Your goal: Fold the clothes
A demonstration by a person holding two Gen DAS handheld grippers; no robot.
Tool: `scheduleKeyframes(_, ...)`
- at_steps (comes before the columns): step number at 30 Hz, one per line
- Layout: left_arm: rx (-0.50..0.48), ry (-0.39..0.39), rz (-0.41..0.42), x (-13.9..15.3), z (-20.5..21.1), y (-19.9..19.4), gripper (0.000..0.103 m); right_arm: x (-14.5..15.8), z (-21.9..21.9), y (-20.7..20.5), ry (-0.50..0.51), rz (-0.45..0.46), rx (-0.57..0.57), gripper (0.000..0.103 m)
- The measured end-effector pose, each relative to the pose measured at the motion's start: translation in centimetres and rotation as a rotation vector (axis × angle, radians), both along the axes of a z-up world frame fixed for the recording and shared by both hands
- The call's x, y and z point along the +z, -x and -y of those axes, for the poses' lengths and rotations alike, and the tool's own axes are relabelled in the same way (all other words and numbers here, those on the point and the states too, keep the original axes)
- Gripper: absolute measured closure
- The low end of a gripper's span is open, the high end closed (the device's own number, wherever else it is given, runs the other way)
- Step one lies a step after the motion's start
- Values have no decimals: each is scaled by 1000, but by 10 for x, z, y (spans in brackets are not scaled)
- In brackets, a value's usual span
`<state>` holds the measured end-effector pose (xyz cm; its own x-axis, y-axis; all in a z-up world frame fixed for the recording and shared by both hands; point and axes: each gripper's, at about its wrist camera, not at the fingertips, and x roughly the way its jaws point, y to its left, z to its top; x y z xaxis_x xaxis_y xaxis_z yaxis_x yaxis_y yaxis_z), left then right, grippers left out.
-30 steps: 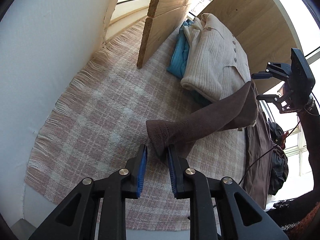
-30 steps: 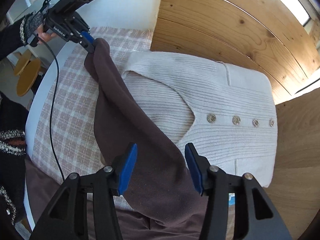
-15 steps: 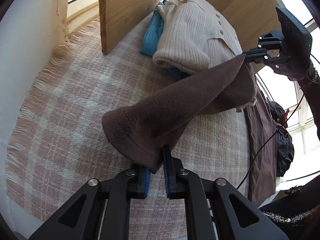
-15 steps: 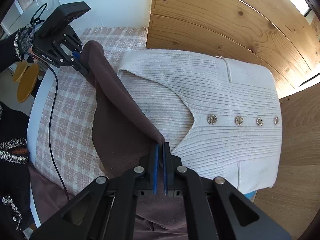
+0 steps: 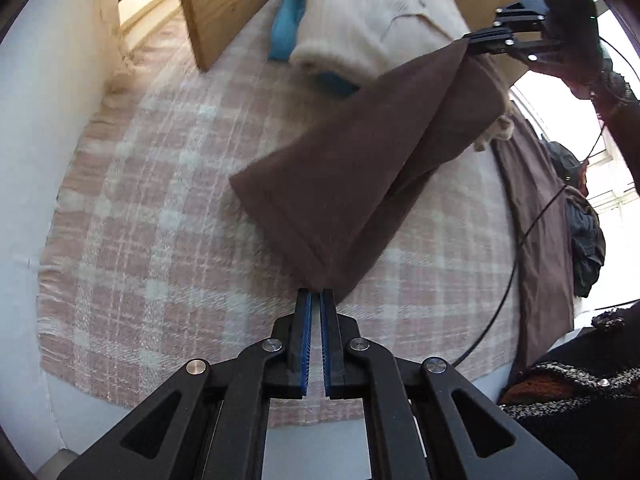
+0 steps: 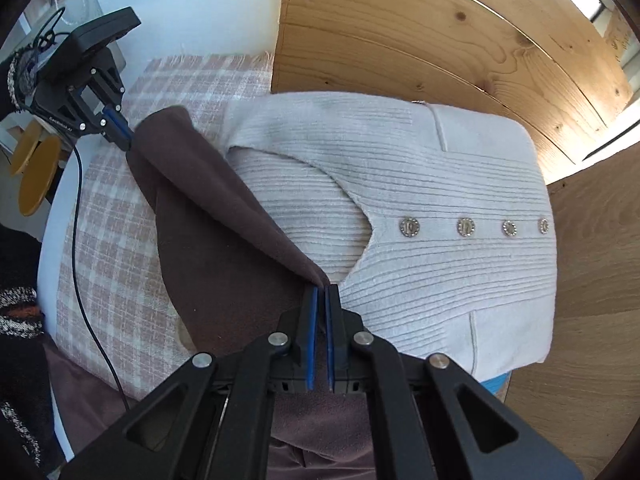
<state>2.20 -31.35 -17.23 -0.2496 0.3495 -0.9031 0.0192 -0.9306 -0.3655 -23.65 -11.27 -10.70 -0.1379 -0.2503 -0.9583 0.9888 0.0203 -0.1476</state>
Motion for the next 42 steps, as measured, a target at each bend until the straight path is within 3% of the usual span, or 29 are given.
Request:
scheduleKeyframes(4, 70, -4, -52, 22, 19, -10, 95, 2, -2, 0, -7, 9, 7, 99)
scheduleKeyframes(7, 35, 55, -124, 44, 19, 4, 81, 4, -3, 3, -7, 21, -2, 99)
scheduleKeyframes(9, -36, 112, -129, 44, 11, 25, 80, 3, -2, 1, -13, 13, 2, 99)
scheduleKeyframes(14, -223, 239, -79, 25, 2, 61, 80, 2, -3, -1, -14, 30, 11, 99)
scheduleKeyframes(18, -297, 265, -39, 13, -1, 79, 68, 3, -4, 7, 3, 67, -1, 99)
scheduleKeyframes(25, -368, 299, -29, 15, 2, 93, 64, 3, -5, 9, 16, 74, 13, 99)
scheduleKeyframes(33, -349, 294, -13, 22, 8, 91, 69, 2, -3, 13, 36, 82, 1, 99)
scheduleKeyframes(34, -347, 294, -11, 23, 8, 91, 78, 3, -4, 14, 38, 88, -5, 99)
scheduleKeyframes(35, -344, 293, -9, 24, 9, 91, 95, 5, -4, 14, 40, 93, -12, 97)
scheduleKeyframes(37, -340, 292, -5, 26, 10, 91, 99, 17, -12, 20, 76, 145, -41, 93)
scheduleKeyframes(39, -335, 291, -1, 28, 12, 90, 99, 40, -31, 37, 168, 237, -114, 87)
scheduleKeyframes(42, -334, 318, -49, 61, 3, 84, 99, 63, -77, 76, 279, 319, -350, 57)
